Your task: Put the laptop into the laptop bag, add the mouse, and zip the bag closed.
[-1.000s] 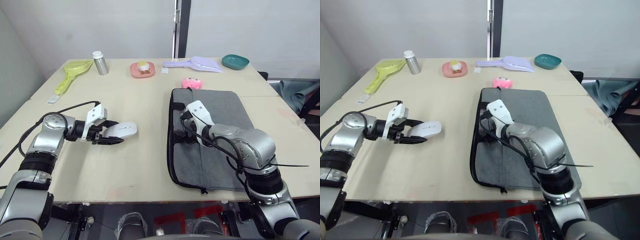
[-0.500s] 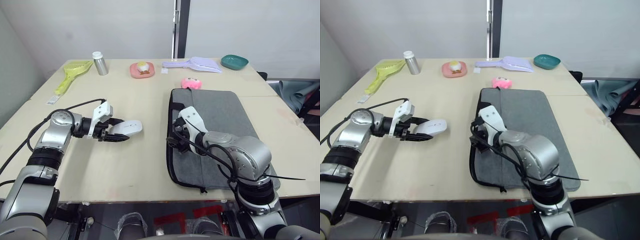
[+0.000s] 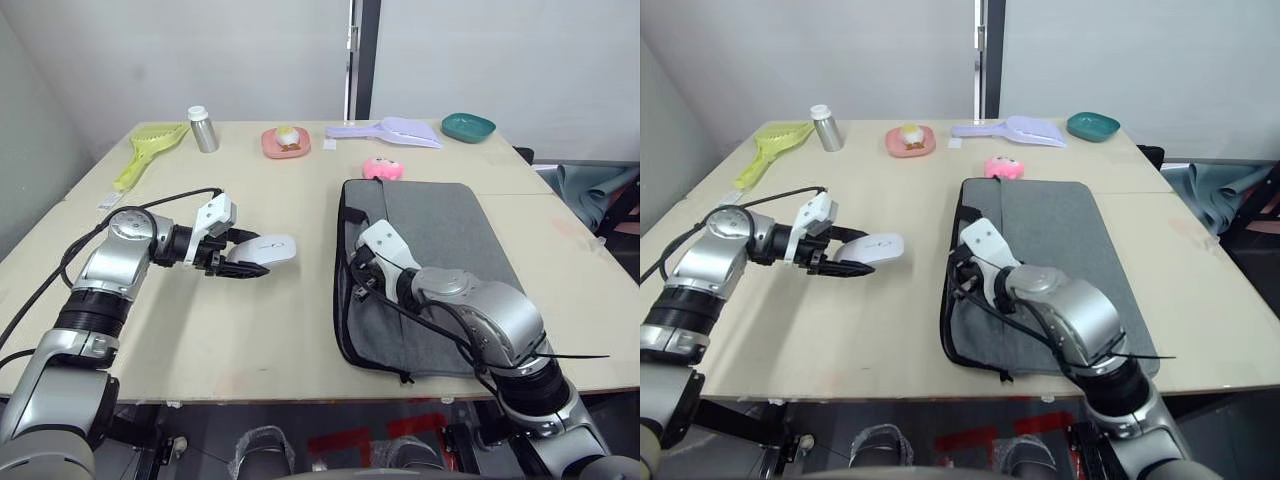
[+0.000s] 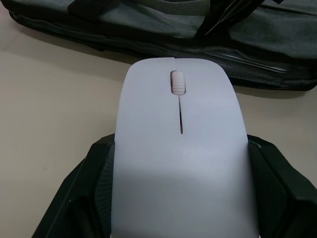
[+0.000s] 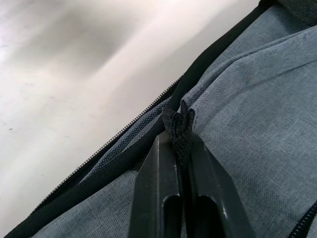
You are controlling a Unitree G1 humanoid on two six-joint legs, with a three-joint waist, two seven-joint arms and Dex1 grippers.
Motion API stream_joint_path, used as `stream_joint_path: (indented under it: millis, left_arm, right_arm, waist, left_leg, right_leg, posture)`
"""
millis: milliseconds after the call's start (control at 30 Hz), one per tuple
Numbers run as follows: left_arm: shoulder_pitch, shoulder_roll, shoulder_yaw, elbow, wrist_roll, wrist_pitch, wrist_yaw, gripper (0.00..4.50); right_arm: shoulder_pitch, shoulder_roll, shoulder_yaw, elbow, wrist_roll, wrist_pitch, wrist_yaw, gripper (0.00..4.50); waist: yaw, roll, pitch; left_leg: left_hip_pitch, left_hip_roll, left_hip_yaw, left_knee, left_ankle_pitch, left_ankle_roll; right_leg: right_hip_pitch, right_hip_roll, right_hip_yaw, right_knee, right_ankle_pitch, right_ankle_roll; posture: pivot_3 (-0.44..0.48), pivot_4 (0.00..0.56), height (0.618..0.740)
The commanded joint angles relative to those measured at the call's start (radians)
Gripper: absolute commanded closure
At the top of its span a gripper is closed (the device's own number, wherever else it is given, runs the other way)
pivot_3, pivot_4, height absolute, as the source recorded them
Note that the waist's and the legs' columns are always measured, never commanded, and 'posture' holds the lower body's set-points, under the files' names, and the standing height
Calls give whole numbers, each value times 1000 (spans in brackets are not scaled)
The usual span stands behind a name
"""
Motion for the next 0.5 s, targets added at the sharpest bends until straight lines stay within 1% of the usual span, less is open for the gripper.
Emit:
stream_joint_path:
  millis: [33, 100, 167, 233, 333, 400, 500]
  left_arm:
    - [-8, 10, 14, -30, -13, -11, -1, 1644]
    - [-10, 0, 9, -27, -12, -13, 2, 1644]
    - [-16, -24, -1, -23, -10, -17, 10, 1644]
    - [-24, -48, -13, -18, -5, -23, 17, 1644]
    - [-42, -92, -35, 3, 5, -39, 22, 1644]
    - [-51, -114, -45, 17, 12, -49, 24, 1644]
    - [-69, -148, -62, 48, 21, -77, 29, 1644]
  right_arm:
    - [-35, 26, -66, -103, 102, 82, 79, 4478]
    - [-56, 35, -122, -132, 134, 127, 100, 4478]
    - [-100, 41, -238, -161, 186, 173, 144, 4478]
    - [-144, 22, -341, -175, 228, 185, 183, 4478]
    - [-197, -34, -457, -154, 272, 172, 234, 4478]
    - [-212, -73, -499, -140, 294, 161, 258, 4478]
    - [-217, -121, -576, -149, 374, 122, 328, 4478]
  waist:
    - [0, 0, 0]
    - [-1, 0, 0]
    - [0, 0, 1]
    - [1, 0, 1]
    - [4, 0, 1]
    - [7, 0, 1]
    - [8, 0, 1]
  left_leg:
    - [0, 0, 0, 0, 0, 0]
    - [-3, 0, 0, 0, 0, 0]
    - [-3, 0, 0, 0, 0, 0]
    - [-4, 0, 0, -1, 0, 0]
    - [-3, 0, 0, 0, 0, 1]
    - [-3, 0, 0, 0, 1, 1]
    - [-3, 0, 0, 1, 1, 1]
  right_leg:
    - [-1, 0, 0, 0, 0, 0]
    - [-4, 0, 0, 0, 2, 3]
    - [-5, 1, 0, 0, 3, 5]
    - [-5, 1, 0, 0, 3, 5]
    - [-5, 1, 0, 1, 1, 2]
    - [-5, 0, 0, 1, 1, 2]
    - [-5, 0, 0, 2, 1, 1]
  posture:
    - [0, 150, 740]
    - [0, 150, 740]
    - [0, 150, 740]
    - [0, 150, 740]
    - [0, 150, 740]
    - [0, 150, 740]
    - [0, 150, 740]
